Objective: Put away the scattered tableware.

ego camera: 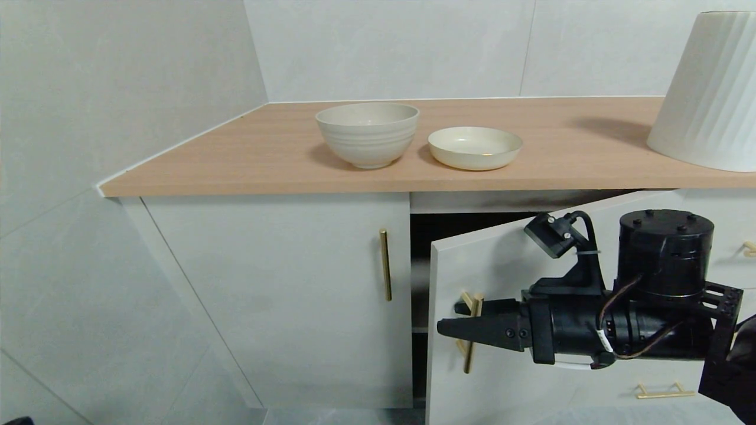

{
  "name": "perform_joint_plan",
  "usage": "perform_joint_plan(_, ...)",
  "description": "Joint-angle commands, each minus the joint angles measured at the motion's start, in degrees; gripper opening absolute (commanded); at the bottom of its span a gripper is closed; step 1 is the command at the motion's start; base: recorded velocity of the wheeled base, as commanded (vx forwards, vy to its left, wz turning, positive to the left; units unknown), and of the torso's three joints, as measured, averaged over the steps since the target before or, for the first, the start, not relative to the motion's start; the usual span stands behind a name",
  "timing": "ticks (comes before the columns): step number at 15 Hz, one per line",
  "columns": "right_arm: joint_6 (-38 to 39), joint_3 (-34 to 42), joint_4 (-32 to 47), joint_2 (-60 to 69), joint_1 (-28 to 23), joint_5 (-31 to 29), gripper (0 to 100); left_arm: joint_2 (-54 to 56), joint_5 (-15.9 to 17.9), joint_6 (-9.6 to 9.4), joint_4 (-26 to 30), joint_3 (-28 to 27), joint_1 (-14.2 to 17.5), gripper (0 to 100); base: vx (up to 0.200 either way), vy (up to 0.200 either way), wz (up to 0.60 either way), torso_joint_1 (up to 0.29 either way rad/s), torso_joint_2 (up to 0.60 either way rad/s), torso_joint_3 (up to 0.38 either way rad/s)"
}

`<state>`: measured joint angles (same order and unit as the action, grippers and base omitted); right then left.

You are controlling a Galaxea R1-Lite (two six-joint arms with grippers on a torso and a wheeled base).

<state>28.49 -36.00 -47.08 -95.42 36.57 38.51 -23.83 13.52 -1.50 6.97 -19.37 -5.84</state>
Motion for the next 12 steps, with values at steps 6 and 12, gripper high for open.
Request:
perform_joint_plan(6, 0.0, 0.2, -0.1, 1.1, -0.1, -0.1, 100, -44.4, 8.6, 1.85, -0.5, -13.3, -5.8, 100, 0.0, 0.0, 0.0, 0.0, 0.0, 0.0)
perform_joint_plan(12, -0.1, 0.3, -0.1, 0.8, -0.1, 0.0, 100, -50.2, 9.0, 9.85, -3.9, -12.2, -11.9, 100, 0.0, 0.0, 0.0, 0.0, 0.0, 0.0)
